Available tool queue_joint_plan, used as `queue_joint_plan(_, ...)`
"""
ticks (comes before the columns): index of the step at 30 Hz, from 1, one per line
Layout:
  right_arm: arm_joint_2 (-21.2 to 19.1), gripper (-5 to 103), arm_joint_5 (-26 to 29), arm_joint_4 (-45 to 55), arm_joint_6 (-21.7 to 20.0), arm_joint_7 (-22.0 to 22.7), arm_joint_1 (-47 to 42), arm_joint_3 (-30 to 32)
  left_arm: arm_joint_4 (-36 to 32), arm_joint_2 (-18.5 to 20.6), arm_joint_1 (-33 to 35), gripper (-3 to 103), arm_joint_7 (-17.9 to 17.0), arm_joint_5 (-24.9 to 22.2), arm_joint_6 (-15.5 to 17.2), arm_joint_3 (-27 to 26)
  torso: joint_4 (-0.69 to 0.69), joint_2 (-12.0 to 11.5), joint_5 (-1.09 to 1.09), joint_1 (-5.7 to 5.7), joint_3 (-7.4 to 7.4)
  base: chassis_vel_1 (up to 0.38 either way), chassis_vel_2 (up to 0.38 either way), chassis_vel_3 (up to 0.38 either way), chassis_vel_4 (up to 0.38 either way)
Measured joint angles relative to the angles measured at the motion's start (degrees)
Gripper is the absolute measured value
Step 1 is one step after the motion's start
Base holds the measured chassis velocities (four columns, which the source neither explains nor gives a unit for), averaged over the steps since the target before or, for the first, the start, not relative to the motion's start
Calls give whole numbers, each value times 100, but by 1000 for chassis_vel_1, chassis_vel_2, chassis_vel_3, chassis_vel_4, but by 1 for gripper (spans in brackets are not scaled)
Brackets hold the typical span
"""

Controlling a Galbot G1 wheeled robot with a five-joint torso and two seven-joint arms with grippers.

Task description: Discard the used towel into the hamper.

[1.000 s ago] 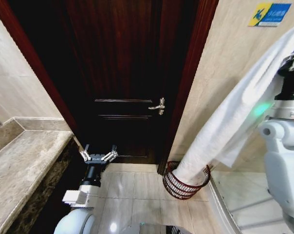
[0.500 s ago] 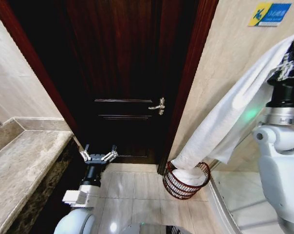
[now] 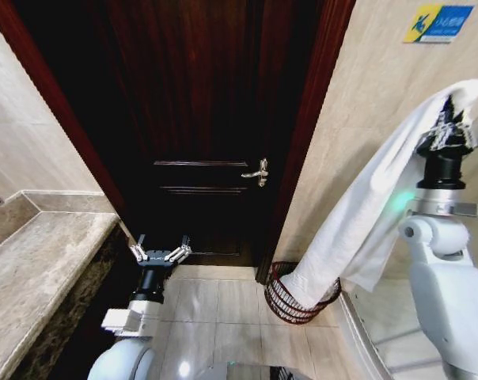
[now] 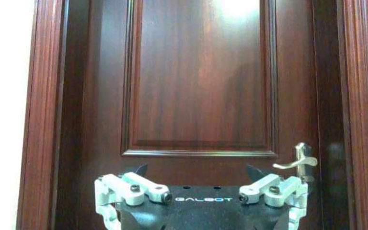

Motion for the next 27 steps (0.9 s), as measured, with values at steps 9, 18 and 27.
queue_joint_plan(9,131,3,-110,-115,140,-52,-149,-34,0,0,0,100,0,0,0,0,0,0,0,0,0,0,0,0,0)
queue_joint_plan(18,190,3,-161,-230,269,-99,-271,-36,0,0,0,100,0,0,0,0,0,0,0,0,0,0,0,0,0)
queue_joint_plan(27,327,3,-245,-423,436,-206,-425,-88,0,0,0,100,0,0,0,0,0,0,0,0,0,0,0,0,0)
